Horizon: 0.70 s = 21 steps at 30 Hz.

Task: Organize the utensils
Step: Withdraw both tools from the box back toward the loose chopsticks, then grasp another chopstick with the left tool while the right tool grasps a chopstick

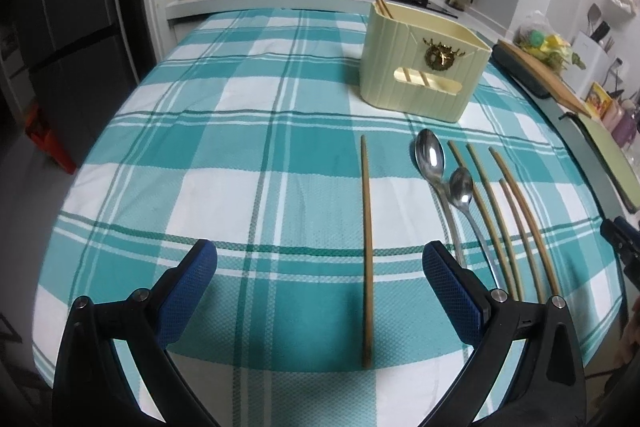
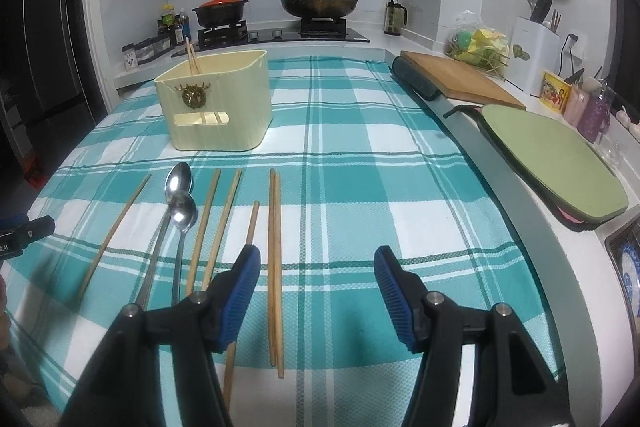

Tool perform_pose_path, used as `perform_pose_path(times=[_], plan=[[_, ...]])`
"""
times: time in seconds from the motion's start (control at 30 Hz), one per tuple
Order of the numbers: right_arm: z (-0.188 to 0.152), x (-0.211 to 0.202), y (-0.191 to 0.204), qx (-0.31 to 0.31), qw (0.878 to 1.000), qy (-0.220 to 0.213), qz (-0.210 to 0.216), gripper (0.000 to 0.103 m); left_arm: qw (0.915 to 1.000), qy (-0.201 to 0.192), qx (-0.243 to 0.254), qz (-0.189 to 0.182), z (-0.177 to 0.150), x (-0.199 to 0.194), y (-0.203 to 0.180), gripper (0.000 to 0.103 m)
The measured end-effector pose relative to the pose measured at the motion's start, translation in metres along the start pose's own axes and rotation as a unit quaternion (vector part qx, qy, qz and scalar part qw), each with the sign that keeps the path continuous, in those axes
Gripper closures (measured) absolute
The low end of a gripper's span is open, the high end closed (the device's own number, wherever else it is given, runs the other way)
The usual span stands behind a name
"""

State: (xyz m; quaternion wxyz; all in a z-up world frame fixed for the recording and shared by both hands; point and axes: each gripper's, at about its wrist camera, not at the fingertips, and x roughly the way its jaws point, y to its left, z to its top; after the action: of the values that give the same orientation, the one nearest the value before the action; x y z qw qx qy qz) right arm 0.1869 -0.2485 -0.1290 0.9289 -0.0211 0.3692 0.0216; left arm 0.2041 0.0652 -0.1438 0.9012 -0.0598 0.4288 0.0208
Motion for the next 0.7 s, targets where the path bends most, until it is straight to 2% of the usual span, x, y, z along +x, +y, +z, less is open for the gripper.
perform_pose_path(times=[0.3,0.6,0.7], plan=[[-0.002,0.021,-0.006,0.012,0.999,0.024,0.033,0.044,0.9999,0.011,-0.003,0.008,0.000,0.010,0.004,0.001],[0.005,0.065,0.004,-0.009,0.992,0.080,0.100,0.080,0.9998,0.015,-0.001,0.014,-0.001,0.014,0.004,0.001],[0.009,0.087,0.002,-0.009,0.988,0.105,0.112,0.083,0.9998,0.016,0.001,0.013,-0.003,0.015,0.003,0.001]])
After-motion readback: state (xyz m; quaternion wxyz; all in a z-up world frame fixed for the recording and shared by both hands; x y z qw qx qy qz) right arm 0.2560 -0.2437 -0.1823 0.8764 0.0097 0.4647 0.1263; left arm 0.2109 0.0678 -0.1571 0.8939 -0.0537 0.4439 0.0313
